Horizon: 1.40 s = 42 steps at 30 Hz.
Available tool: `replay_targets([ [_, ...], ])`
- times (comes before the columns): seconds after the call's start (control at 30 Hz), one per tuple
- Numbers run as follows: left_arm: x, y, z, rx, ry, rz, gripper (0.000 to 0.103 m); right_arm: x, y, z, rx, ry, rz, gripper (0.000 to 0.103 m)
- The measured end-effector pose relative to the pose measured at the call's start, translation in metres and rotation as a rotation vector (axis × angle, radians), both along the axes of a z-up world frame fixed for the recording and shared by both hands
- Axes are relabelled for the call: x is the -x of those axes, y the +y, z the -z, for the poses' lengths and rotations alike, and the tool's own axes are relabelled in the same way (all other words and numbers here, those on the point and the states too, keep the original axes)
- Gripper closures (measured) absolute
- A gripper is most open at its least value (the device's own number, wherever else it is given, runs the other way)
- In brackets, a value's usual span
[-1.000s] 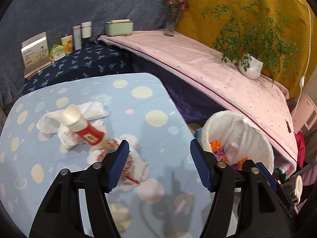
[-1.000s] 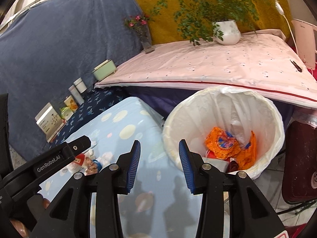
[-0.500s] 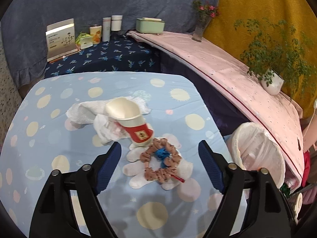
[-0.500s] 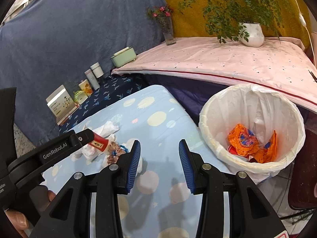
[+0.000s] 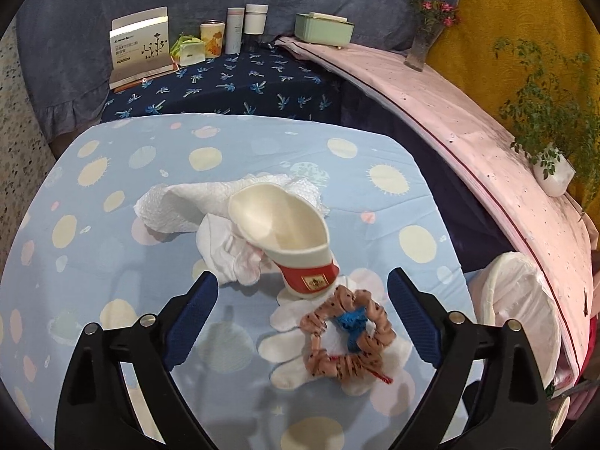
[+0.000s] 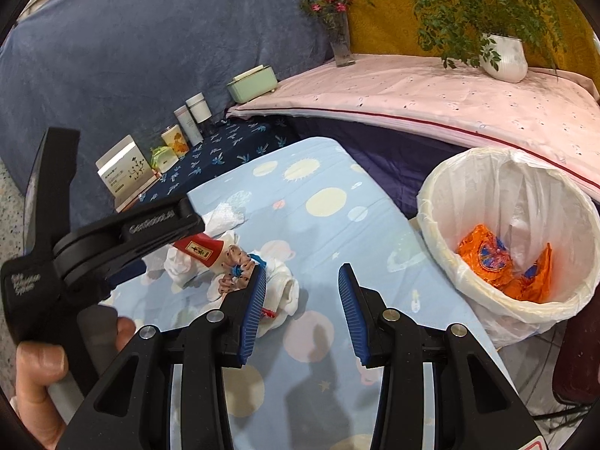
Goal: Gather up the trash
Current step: 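Grasp the white paper cup with the left tool while the right tool grasps the tan scrunchie, then carry the cup and tan scrunchie over the white bin and open both tools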
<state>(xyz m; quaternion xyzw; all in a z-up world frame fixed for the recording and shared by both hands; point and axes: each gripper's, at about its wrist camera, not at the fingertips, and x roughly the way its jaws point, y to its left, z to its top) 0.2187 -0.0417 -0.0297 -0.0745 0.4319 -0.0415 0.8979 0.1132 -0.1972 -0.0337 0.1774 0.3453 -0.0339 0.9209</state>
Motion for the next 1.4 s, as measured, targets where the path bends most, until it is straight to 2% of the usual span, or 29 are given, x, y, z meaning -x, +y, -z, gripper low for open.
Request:
replay_targets([
  [0.1, -0.009, 0.005, 0.005, 0.003, 0.010, 0.000, 0.020, -0.008, 0.006, 0.006, 0.000, 0.013, -0.020, 0.063],
  [0.27, -0.014, 0.013, 0.018, 0.022, 0.045, 0.038, 0.052, -0.026, 0.020, 0.017, -0.011, 0.041, -0.066, 0.063],
  [0.3, -0.013, 0.015, 0.021, 0.023, 0.050, 0.047, 0.056, -0.031, 0.025, 0.020, -0.013, 0.048, -0.078, 0.063],
  [0.37, -0.013, 0.018, 0.024, 0.025, 0.055, 0.059, 0.073, -0.039, 0.031, 0.024, -0.013, 0.058, -0.095, 0.063],
  [0.47, -0.010, 0.026, 0.027, 0.015, 0.050, 0.069, 0.087, -0.049, 0.040, 0.032, -0.012, 0.074, -0.116, 0.063],
  [0.6, -0.005, 0.038, 0.029, 0.026, 0.045, 0.074, 0.089, -0.060, 0.052, 0.042, -0.006, 0.103, -0.135, 0.063],
  [0.67, -0.004, 0.042, 0.029, 0.033, 0.044, 0.077, 0.089, -0.062, 0.055, 0.045, 0.001, 0.111, -0.138, 0.068],
  [0.73, -0.002, 0.046, 0.029, 0.040, 0.042, 0.081, 0.089, -0.064, 0.058, 0.049, 0.002, 0.124, -0.145, 0.084],
  [0.83, 0.002, 0.050, 0.028, 0.043, 0.038, 0.083, 0.089, -0.063, 0.059, 0.049, 0.000, 0.123, -0.140, 0.088],
  [1.4, 0.044, 0.041, -0.007, 0.046, -0.031, 0.124, 0.089, -0.029, 0.044, -0.002, -0.020, -0.009, -0.111, 0.091],
])
